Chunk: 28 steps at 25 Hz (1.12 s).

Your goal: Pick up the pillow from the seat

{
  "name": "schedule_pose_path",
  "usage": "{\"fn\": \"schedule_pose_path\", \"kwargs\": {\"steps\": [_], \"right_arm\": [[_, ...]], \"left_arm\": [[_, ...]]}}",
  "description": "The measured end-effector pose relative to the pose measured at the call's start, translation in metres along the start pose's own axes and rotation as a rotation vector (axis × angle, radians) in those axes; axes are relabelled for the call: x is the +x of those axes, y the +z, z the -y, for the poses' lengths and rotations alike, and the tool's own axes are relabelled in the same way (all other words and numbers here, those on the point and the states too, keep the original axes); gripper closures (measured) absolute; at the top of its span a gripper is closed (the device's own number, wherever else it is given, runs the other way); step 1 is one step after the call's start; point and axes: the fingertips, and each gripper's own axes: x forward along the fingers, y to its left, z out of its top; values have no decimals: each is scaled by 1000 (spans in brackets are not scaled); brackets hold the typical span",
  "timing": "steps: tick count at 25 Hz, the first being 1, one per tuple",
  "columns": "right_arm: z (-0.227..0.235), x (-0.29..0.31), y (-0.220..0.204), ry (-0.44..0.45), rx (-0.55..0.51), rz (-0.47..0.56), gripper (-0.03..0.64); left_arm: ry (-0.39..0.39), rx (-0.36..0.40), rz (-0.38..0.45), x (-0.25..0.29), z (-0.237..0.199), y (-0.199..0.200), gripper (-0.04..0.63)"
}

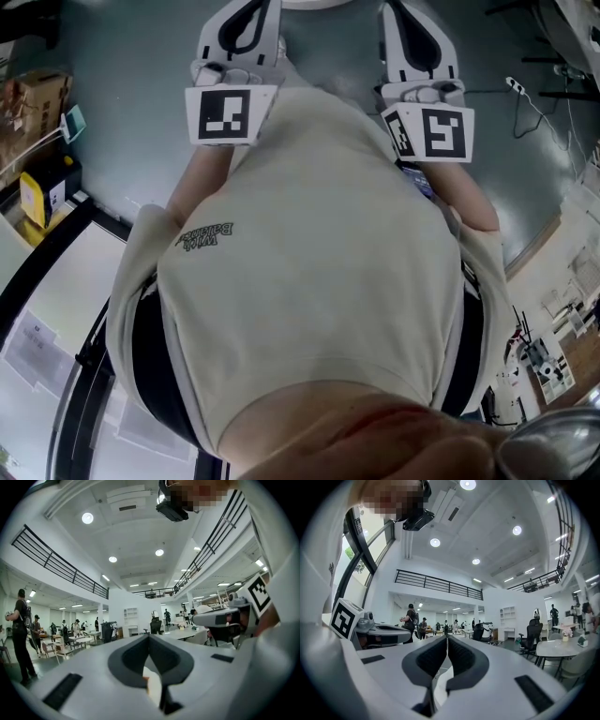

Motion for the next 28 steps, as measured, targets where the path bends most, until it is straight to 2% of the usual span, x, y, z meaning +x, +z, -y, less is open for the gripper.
{"fn": "schedule_pose_path", "kwargs": {"steps": [12,22,28], "right_arm": [[7,43,-34,34,-9,-17,604],[20,126,-41,64,-10,-46,604],[42,187,-42,44,10,-73,604]], "left_arm": [[2,-1,11,37,-23,-31,586],[22,-21,-3,95,-86,-40,586],[6,-29,-25,148,-129,-40,586]]}}
